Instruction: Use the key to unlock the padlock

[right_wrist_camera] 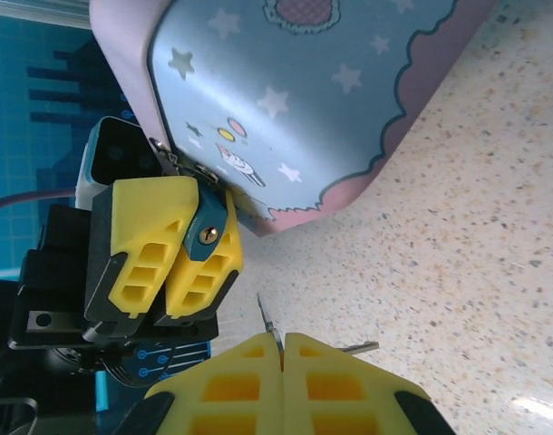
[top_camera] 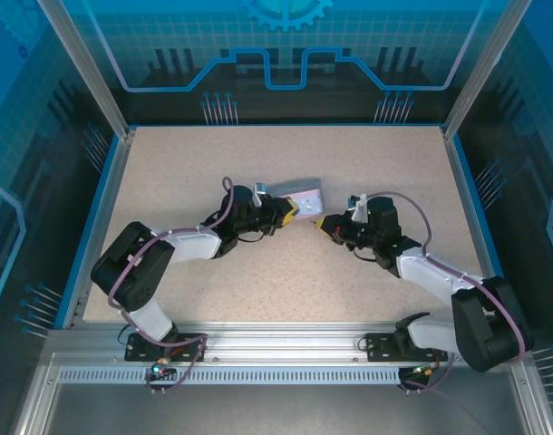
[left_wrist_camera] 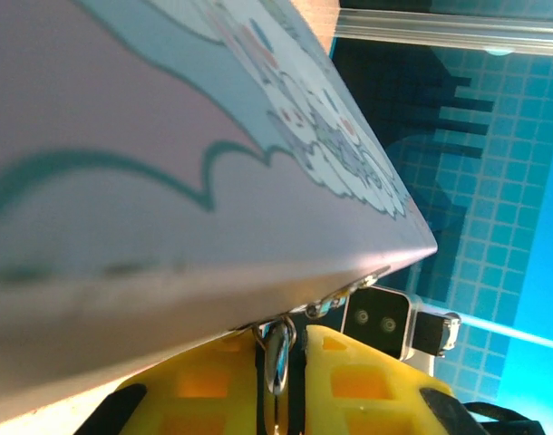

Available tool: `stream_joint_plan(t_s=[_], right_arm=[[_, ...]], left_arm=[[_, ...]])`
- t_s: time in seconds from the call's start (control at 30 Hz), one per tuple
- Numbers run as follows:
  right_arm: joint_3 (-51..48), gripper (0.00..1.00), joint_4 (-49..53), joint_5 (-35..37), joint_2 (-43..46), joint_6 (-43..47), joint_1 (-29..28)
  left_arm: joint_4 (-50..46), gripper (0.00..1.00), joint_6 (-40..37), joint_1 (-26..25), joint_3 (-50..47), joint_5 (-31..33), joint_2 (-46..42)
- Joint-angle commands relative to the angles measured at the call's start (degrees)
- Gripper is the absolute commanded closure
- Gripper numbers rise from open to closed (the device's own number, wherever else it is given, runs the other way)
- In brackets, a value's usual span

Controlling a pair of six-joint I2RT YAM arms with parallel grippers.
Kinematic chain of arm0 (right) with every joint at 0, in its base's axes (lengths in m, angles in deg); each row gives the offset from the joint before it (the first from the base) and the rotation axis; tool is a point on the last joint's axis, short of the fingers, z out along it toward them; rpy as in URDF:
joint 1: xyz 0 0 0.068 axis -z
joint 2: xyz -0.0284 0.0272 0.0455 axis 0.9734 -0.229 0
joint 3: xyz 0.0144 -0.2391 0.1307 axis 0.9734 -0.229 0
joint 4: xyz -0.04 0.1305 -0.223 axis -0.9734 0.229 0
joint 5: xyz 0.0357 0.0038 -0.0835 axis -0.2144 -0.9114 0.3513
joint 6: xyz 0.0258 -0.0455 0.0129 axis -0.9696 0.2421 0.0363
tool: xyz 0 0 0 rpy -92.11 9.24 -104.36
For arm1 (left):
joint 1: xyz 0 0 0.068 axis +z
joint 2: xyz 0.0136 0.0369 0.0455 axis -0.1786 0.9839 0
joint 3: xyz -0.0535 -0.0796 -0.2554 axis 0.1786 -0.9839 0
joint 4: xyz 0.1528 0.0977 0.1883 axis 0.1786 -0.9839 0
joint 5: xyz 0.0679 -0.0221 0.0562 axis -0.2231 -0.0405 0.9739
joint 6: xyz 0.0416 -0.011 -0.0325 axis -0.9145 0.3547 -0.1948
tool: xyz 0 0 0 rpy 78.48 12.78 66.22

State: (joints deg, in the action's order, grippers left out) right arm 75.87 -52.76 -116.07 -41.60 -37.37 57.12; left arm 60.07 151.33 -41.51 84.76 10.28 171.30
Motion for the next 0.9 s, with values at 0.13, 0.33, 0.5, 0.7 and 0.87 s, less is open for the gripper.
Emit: stream_joint_plan(t_s=[0.13,0.33,0.5,0.7,0.87], right_arm=[[0.4,1.0,-5.7,2.5,2.2,-8.1,-2.0],[1.2,1.0,-6.1,5.0,3.2,-11.4,-2.8],[1.0,1.0,-7.1,6.6,2.3,-13.3,-3.5],[1.3,1.0,-10.1,7.2,-0.2,-14.3,-4.9],[1.4,1.0,-12.2,8.2,-2.2,-14.6,-6.0]], left_arm=[[9.6,1.0,3.6,0.1,-0.4,2.2,-1.7],[10.6,1.0,4.1,-0.2,0.4,2.6,-1.4],[12.1,1.0,4.8,-0.4,0.5,2.9,-0.4],[13.2,1.0,5.2,-0.7,0.6,3.0,1.0],[13.2,1.0,5.1,-0.9,0.4,3.0,1.7]])
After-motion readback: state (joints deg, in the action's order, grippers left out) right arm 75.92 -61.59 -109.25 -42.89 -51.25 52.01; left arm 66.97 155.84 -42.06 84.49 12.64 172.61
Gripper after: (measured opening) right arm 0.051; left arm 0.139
